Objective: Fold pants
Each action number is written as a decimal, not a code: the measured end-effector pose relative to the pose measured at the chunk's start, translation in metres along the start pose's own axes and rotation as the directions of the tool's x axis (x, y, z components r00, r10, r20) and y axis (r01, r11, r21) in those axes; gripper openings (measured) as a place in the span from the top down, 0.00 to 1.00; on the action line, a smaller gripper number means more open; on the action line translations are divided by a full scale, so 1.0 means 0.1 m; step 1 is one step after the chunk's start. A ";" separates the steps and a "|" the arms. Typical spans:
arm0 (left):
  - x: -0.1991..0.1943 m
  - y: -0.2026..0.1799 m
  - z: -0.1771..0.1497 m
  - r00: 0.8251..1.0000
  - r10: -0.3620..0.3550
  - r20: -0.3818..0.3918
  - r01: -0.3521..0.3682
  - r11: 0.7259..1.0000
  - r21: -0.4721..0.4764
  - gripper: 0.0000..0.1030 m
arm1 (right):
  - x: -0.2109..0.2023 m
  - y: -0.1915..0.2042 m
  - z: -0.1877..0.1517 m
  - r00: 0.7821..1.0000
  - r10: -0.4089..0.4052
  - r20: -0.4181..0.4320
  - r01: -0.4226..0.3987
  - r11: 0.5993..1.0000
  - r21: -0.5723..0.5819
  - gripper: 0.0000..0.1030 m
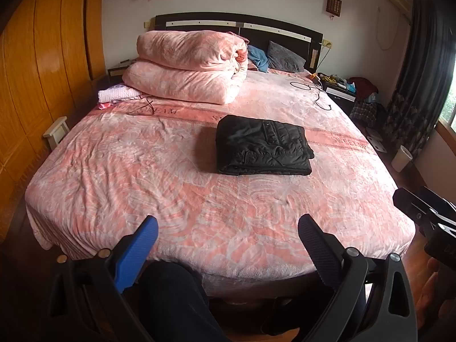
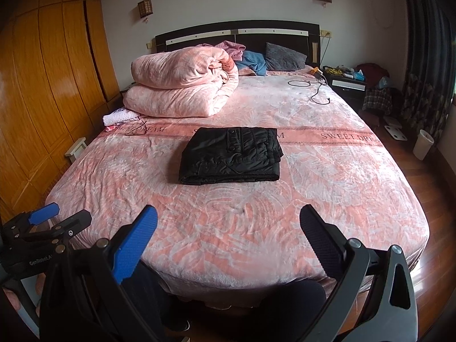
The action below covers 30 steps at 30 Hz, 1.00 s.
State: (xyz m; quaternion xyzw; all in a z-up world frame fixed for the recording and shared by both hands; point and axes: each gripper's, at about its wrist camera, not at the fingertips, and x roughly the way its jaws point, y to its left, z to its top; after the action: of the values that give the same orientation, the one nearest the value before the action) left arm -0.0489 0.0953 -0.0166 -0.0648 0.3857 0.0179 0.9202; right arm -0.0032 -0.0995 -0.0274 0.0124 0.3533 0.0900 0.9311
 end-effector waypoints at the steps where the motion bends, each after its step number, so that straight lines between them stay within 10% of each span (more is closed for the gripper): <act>1: 0.01 0.00 0.00 1.000 -0.002 0.001 0.002 1.000 0.000 0.04 | 0.01 0.00 0.00 1.000 0.001 -0.002 -0.001 1.000 0.002 0.03; 30: -0.06 -0.07 0.15 0.998 -0.024 0.063 0.023 1.000 0.010 0.04 | 0.04 -0.04 0.11 1.000 0.004 0.025 -0.004 1.000 0.008 0.03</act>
State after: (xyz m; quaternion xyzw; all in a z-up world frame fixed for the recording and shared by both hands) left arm -0.0420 0.0902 -0.0017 -0.0645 0.3558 0.0074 0.9323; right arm 0.0072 -0.1019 -0.0224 0.0176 0.3420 0.0902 0.9352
